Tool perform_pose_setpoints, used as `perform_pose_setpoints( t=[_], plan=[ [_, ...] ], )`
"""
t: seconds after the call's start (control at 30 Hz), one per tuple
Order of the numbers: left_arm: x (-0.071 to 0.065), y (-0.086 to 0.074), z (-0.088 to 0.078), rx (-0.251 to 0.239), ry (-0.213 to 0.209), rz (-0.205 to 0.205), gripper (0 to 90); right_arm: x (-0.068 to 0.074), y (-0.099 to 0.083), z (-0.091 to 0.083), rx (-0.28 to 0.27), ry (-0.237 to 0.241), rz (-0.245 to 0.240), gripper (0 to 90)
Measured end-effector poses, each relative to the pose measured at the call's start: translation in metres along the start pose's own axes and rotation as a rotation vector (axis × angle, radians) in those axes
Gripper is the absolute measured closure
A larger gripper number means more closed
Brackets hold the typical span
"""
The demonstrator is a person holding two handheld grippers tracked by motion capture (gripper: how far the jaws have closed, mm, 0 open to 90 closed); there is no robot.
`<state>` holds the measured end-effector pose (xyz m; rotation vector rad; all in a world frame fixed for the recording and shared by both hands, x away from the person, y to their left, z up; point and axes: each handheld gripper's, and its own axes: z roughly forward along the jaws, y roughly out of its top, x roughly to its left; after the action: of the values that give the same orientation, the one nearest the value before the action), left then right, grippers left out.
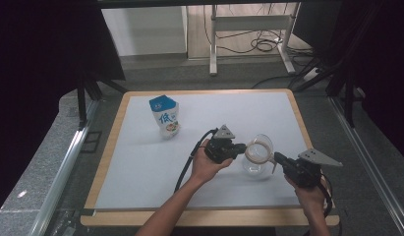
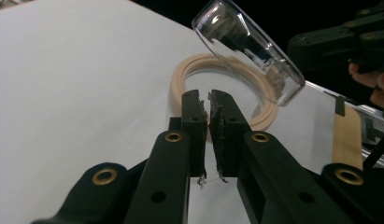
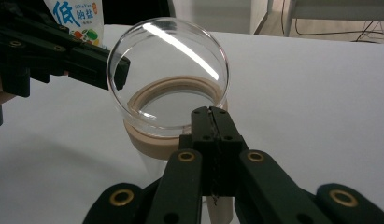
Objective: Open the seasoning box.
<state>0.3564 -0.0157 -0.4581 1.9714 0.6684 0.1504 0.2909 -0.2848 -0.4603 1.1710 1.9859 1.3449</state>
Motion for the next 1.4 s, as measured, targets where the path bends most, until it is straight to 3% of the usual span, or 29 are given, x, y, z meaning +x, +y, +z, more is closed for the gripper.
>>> perform_pose_setpoints(
  t=[0.2,0.53,0.77,1.07,1.27,1.4],
  plan=[
    [-0.007,0.011,0.002,-0.008,-0.023,0.014,87.1,0.002,-0.003,-0.004,0.003,0.003,0.003,90.0],
    [-0.02,0.025,0.007,0.003,-0.046,0.042,89.3,0.027,-0.021,-0.005,0.032,0.051,-0.049,90.0],
    [-0.036,0.041,0.015,0.029,-0.079,0.08,89.4,0.037,-0.037,0.004,0.076,0.053,-0.079,89.9],
    [-0.057,0.053,0.028,0.064,-0.106,0.136,88.3,0.034,-0.049,0.012,0.097,0.067,-0.084,85.9],
    [-0.047,0.045,0.016,0.034,-0.081,0.116,86.3,0.035,-0.051,0.012,0.092,0.073,-0.092,76.8],
    [-0.03,0.032,-0.009,0.016,-0.07,0.09,79.4,0.04,-0.051,0.013,0.081,0.098,-0.098,64.7]
  ],
)
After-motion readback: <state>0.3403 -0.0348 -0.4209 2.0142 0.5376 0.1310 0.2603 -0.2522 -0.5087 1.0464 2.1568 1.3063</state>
